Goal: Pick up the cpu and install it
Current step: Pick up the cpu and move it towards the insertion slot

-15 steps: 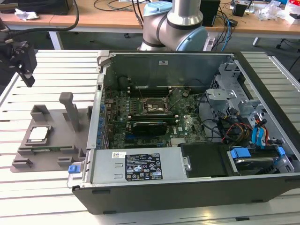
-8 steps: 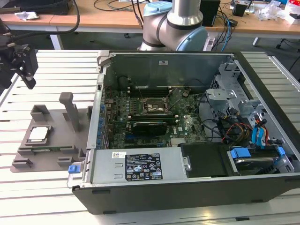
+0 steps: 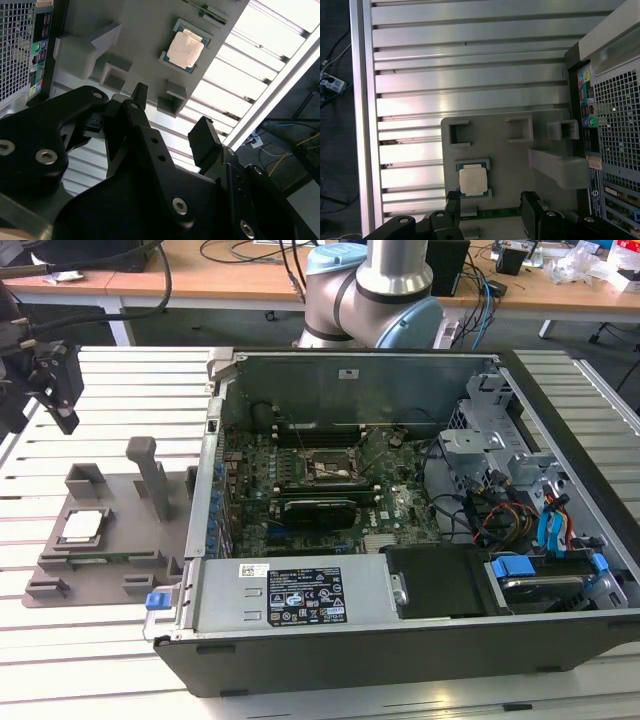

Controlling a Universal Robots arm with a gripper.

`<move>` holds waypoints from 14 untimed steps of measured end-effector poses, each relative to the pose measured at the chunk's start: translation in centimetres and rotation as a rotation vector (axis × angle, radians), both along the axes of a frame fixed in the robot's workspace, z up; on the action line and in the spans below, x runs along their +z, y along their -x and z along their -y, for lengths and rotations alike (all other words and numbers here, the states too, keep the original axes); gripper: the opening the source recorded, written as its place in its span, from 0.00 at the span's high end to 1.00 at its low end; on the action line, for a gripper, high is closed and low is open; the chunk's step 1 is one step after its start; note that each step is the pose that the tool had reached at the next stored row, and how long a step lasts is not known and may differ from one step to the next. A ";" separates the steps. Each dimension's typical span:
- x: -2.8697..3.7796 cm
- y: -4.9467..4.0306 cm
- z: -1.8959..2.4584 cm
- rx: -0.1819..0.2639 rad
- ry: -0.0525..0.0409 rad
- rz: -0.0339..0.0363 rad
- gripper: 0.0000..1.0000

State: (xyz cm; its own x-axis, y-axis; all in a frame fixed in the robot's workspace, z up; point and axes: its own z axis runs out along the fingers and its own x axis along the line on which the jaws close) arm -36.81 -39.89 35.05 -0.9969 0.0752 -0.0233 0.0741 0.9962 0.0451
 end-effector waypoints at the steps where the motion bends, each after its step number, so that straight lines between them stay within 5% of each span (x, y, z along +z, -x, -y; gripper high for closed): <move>1: -0.04 0.00 0.00 0.000 0.0001 0.0000 0.40; 14: -0.97 0.00 0.00 0.000 0.0000 0.0000 0.40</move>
State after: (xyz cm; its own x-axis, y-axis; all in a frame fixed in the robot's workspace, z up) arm -36.82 -39.89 34.08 -0.9969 0.0753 -0.0233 0.0742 0.9962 0.0451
